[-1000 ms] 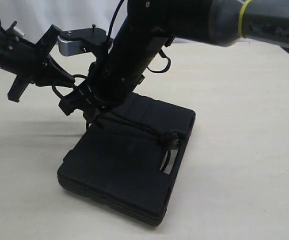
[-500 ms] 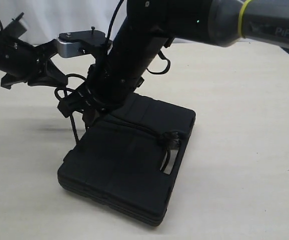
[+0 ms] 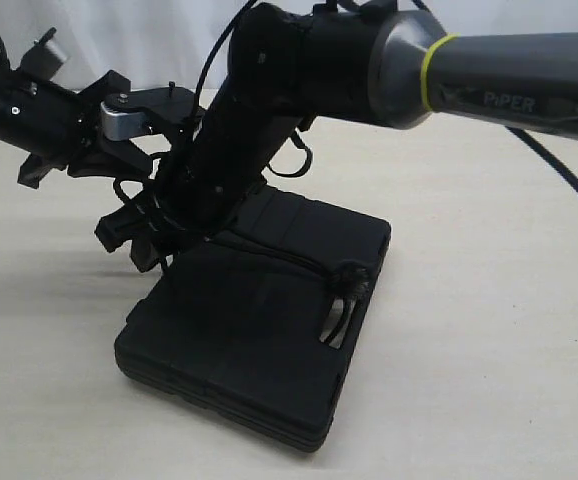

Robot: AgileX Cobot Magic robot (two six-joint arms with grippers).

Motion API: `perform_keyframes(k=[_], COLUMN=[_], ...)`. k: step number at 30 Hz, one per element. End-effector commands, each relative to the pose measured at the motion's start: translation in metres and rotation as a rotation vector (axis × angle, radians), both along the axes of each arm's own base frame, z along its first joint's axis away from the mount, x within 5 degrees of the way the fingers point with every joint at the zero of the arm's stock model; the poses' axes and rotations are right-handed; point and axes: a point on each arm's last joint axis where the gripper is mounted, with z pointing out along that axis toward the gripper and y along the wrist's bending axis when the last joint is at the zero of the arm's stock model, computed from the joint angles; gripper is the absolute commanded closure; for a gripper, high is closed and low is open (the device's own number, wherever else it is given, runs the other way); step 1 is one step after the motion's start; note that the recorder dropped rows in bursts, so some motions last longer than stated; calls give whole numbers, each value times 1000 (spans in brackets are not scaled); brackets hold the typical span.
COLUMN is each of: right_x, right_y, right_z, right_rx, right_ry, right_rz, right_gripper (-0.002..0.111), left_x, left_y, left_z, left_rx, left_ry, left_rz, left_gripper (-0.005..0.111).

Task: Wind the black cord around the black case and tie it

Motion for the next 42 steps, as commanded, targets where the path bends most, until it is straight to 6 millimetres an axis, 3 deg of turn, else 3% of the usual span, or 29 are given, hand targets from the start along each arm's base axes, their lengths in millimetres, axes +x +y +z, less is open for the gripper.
perform_keyframes(k=[1,5,6,22,28,30,33,36,39,42], right_x=[2,1,1,-2,-2,-3,-6,-9,-12,-15], right_y=[5,5,5,3,3,3,0,-6,-10,-15], right_z=[0,0,0,2,2,4,14,30,44,59], right_rx=[28,30,30,14,14,11,9,4,23,25], right_ry=[-29,-27,-27,-18,-23,-18,-25,-61,-88,-131], right_rz=[-23,-23,-23,2,10,14,28,36,35,42], right_gripper=[71,102,103,104,104,104,104,104,104,104], left_x=[0,3,3,9,9,14,17,10,10,4], left_y=[-2,0,0,8,-1,-2,-1,-4,-5,-6], left_z=[3,2,2,-1,0,14,36,59,69,67], left_rx=[-17,3,8,132,140,129,130,128,157,233], left_ry=[1,-19,-22,-122,-149,-194,-271,-381,-461,-433], left_rz=[-11,11,15,8,-56,-112,-238,-492,-552,-612], left_gripper=[107,107,107,96,88,82,81,81,81,81])
